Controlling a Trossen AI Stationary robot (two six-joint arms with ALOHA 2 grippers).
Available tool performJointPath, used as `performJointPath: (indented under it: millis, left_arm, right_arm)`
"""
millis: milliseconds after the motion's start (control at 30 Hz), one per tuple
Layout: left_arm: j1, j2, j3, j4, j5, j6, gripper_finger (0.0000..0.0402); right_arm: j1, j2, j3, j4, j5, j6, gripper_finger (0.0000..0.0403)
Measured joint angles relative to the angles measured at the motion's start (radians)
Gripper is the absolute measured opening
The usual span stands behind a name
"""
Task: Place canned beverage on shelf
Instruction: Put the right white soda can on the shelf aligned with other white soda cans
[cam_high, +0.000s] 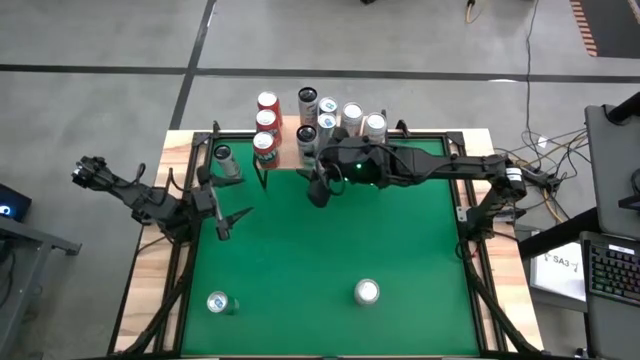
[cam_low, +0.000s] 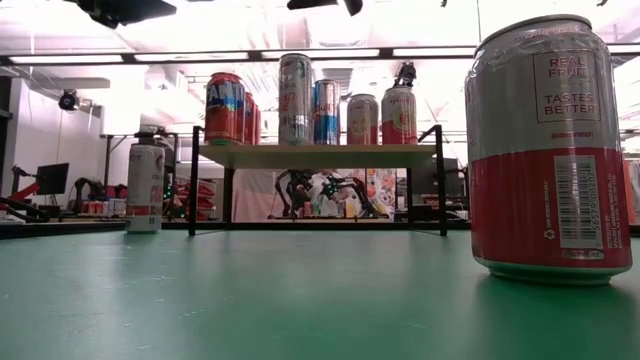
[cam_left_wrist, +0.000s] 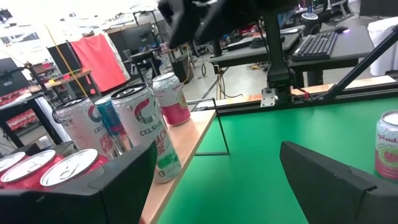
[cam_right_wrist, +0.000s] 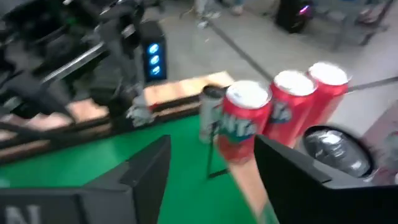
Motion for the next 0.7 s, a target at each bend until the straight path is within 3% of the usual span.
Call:
performJointPath:
  millis: [233, 400, 533, 700]
  left_arm:
    - [0.000, 0.039, 0.000, 0.008, 0.000, -0.021, 0.0324]
    - [0.000, 0.051, 0.000, 0.047, -0.001, 0.009, 0.0324]
    - [0.000, 0.052, 0.000, 0.051, -0.002, 0.035, 0.0324]
    - [0.000, 0.046, 0.000, 0.070, -0.003, 0.097, 0.0324]
  right_arm:
    - [-0.002, -0.001, 0.001, -0.381, -0.097, 0.110, 0.0102]
    - [0.006, 0.002, 0.000, -0.564, 0.101, 0.218, 0.0019]
    - [0.006, 0.002, 0.000, -0.538, 0.141, 0.228, 0.0013]
    - [0.016, 0.028, -0.010, -0.374, 0.148, 0.160, 0.0013]
